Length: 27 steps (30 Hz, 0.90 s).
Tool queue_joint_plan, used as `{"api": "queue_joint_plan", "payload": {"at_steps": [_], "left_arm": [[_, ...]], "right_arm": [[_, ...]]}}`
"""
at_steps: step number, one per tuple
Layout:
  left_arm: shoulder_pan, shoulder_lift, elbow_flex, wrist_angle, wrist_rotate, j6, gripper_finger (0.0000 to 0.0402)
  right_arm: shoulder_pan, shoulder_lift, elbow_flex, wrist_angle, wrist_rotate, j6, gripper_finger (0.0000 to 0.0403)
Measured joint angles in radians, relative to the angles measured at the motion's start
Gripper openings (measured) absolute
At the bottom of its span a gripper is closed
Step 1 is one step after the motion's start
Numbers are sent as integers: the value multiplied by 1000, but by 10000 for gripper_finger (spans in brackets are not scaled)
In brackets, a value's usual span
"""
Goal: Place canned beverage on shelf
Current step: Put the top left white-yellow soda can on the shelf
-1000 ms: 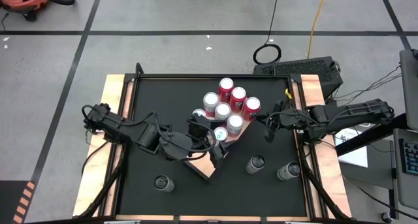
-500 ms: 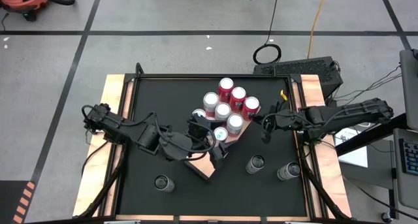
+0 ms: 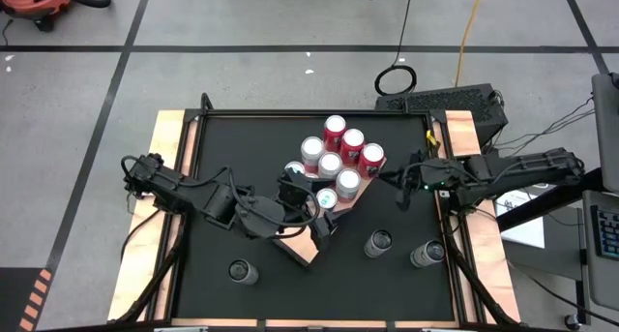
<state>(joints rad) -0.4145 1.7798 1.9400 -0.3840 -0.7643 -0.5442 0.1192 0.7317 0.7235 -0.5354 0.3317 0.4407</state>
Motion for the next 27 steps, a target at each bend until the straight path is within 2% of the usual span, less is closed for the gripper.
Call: {"api": "queue_joint_plan", "payload": {"at_steps": [6,9,16,21,27], "left_arm": [[0,0,0,0,-8,-1,398],[0,0,0,0,-8,0,398],[8,-41,0,-80,65,-20,398],[9,-106,0,-179,102,-27,398],[8,-164,0,-283,157,-27,398]], "right_arm": [[0,-55,0,-16,-210,129,6],[14,-65,1,-17,-277,189,6],[101,-33,126,-90,-253,224,6],[164,56,315,-260,-250,260,6],[262,239,580,-507,-253,311,6]]}}
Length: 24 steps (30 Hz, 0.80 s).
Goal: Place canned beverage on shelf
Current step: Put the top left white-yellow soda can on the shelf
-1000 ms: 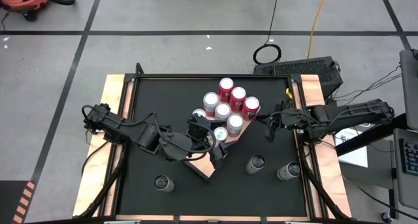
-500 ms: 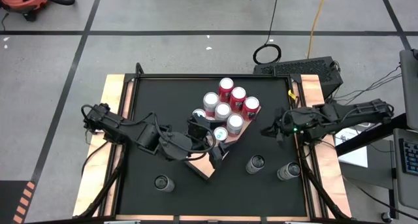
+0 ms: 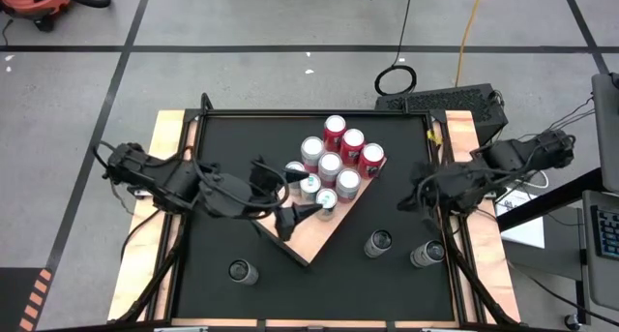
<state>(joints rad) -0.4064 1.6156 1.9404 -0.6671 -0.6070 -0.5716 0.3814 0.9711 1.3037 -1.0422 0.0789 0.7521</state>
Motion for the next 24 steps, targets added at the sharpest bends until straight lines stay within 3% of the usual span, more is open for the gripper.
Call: {"api": "queue_joint_plan", "payload": {"at_steps": [7,16,20,24], "left_arm": [[-28,-14,0,-108,75,-66,398],[-114,-14,0,-192,101,-186,398],[-159,-14,0,-191,64,-215,398],[-178,-3,0,-187,53,-208,398]], "right_arm": [[141,202,196,-90,-5,59,6],[295,332,218,-95,-1,174,11],[319,363,218,-122,30,193,41],[324,385,217,-159,84,197,95]]}}
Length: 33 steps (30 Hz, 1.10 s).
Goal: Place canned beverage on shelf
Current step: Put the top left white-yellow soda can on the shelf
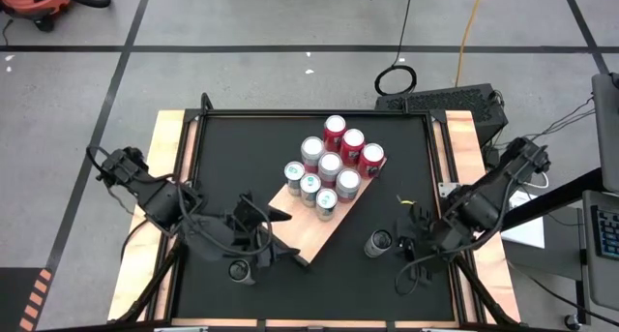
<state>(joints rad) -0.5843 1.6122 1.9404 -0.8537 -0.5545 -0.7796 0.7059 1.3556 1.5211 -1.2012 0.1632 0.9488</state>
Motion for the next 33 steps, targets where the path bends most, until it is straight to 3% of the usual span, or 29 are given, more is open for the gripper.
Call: {"api": "queue_joint_plan", "payload": {"at_steps": [10,14,19,27,33], "left_arm": [[-3,9,0,8,-20,-8,398],[-4,8,0,13,-41,-26,398],[-16,8,0,12,-54,-26,398],[-24,18,0,15,-60,-27,398],[-26,32,-1,16,-56,-27,398]], "right_arm": [[0,34,0,-39,109,-59,276],[-10,34,0,-42,131,-78,326],[-26,27,-48,-23,127,-79,340],[-25,-23,-205,155,100,-135,340],[-44,-29,-226,159,124,-153,341]]}}
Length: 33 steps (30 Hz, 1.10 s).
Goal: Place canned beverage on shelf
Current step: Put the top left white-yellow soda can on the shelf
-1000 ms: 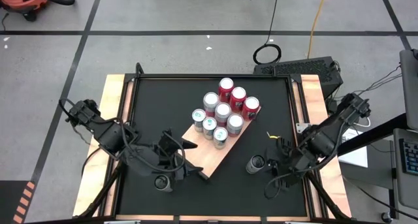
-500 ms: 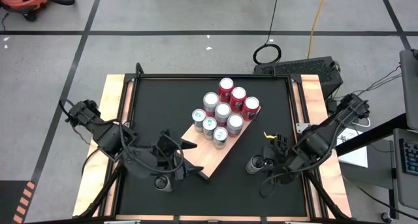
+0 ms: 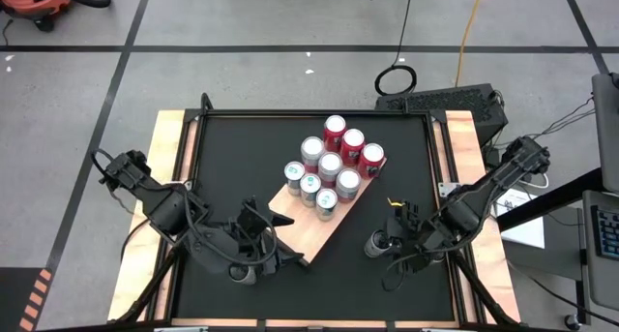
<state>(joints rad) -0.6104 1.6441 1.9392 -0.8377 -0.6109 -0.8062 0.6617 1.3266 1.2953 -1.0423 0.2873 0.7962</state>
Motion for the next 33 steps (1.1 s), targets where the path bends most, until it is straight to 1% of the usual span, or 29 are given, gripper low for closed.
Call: {"api": "queue_joint_plan", "payload": {"at_steps": [4,7,9,12,18,25,29,33], "left_arm": [[2,5,0,5,-4,1,398],[4,7,0,6,-4,1,398],[8,10,0,10,-5,0,398],[9,14,0,13,-8,0,398],[2,14,0,30,-10,-1,398],[3,13,0,36,-11,0,398],[3,13,0,36,-11,0,398],[4,13,0,36,-13,9,398]], "right_arm": [[-34,0,-6,44,-16,-24,344],[-67,-2,-52,110,-99,-36,345],[-76,-1,-97,148,-130,-34,345],[-88,-4,-132,179,-119,-21,345],[-103,-3,-136,188,-117,-39,345],[-104,0,-90,141,-139,-53,345],[-104,0,-67,103,-108,-58,345],[-104,0,-66,103,-102,-94,345]]}}
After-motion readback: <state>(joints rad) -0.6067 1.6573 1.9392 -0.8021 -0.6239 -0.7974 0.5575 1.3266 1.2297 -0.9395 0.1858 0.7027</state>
